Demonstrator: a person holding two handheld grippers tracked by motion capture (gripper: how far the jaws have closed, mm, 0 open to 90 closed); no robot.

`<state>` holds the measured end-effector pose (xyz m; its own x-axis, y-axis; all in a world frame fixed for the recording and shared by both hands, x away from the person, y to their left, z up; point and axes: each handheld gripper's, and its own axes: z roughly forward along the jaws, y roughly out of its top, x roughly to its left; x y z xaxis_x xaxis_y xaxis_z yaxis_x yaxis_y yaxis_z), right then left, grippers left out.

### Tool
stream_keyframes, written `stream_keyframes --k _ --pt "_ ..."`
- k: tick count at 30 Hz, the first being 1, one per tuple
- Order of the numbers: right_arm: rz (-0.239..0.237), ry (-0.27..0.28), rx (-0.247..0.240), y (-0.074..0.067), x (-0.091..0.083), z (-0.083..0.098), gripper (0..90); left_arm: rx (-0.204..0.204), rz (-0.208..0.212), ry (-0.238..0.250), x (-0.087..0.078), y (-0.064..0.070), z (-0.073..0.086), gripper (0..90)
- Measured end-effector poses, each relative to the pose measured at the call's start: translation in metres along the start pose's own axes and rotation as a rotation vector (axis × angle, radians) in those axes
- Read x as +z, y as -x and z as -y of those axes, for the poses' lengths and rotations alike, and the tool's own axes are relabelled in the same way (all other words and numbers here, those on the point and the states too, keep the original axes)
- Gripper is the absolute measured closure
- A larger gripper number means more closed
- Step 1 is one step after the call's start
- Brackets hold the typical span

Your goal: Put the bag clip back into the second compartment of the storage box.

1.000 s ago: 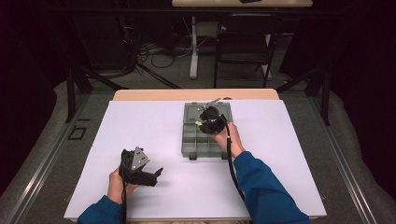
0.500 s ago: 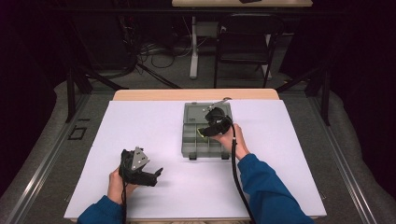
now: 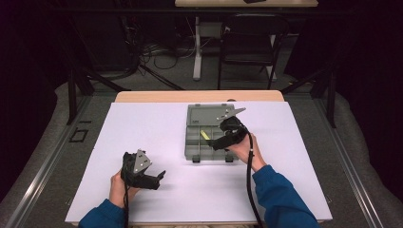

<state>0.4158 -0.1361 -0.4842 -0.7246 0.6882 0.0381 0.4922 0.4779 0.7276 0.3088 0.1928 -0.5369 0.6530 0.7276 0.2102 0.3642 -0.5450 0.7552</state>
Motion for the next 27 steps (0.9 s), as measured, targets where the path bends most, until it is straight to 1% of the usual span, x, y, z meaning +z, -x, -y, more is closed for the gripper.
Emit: stream_keyframes --k 1,3,5,6,7,8,10,13,14,15,16,17,19,20,25,27 --pt "0.0 0.0 0.0 0.0 0.0 0.0 6.3 0.001 0.0 -0.001 0.0 0.0 0.0 0.0" --pt "-0.004 0.006 -0.003 -0.002 -0.009 0.007 3.8 0.001 0.0 0.0 0.0 0.0 0.0 0.0" --pt "-0.001 0.012 -0.005 -0.002 -0.011 0.009 2.9 0.003 0.0 -0.001 0.0 0.0 0.0 0.0" --pt "-0.007 0.017 -0.004 -0.002 -0.014 0.012 1.8 0.005 0.0 -0.002 0.0 0.0 0.0 0.0" --pt "-0.004 0.033 -0.002 -0.002 -0.019 0.017 0.0 0.006 0.0 -0.002 0.0 0.0 0.0 0.0" --pt "-0.004 0.033 -0.002 -0.002 -0.019 0.017 0.0 0.006 -0.001 -0.003 0.0 0.001 0.0 0.0" --pt "-0.005 0.055 -0.004 -0.002 -0.028 0.023 0.0 0.003 0.0 -0.001 0.0 0.0 0.0 0.0" --pt "-0.003 0.082 -0.01 -0.002 -0.036 0.031 0.0 0.003 0.002 0.001 0.0 0.0 0.0 0.0" --pt "-0.003 0.082 -0.01 -0.002 -0.036 0.031 0.0 0.0 0.002 0.001 0.0 0.0 0.0 0.0" --pt "-0.002 0.085 -0.01 -0.002 -0.039 0.034 0.0 0.001 0.003 0.001 0.0 0.0 0.0 0.0" --pt "0.0 0.101 -0.005 -0.002 -0.044 0.041 0.0 -0.001 0.004 0.001 0.001 0.0 0.0 0.0" --pt "0.0 0.101 -0.005 -0.002 -0.044 0.041 0.0 0.001 0.006 0.001 0.001 0.0 0.0 0.0" --pt "0.01 0.103 -0.005 -0.001 -0.05 0.052 0.0 0.003 0.007 0.002 0.001 0.0 0.0 0.0" --pt "0.01 0.103 -0.005 -0.001 -0.05 0.052 0.0 0.003 0.009 0.003 0.001 0.0 0.0 0.0" --pt "0.023 0.116 0.006 -0.001 -0.057 0.07 0.0 0.005 0.016 0.002 0.002 0.001 0.0 0.0" --pt "0.026 0.118 -0.004 -0.001 -0.06 0.077 0.0 0.003 0.017 0.003 0.002 0.0 0.0 0.0"
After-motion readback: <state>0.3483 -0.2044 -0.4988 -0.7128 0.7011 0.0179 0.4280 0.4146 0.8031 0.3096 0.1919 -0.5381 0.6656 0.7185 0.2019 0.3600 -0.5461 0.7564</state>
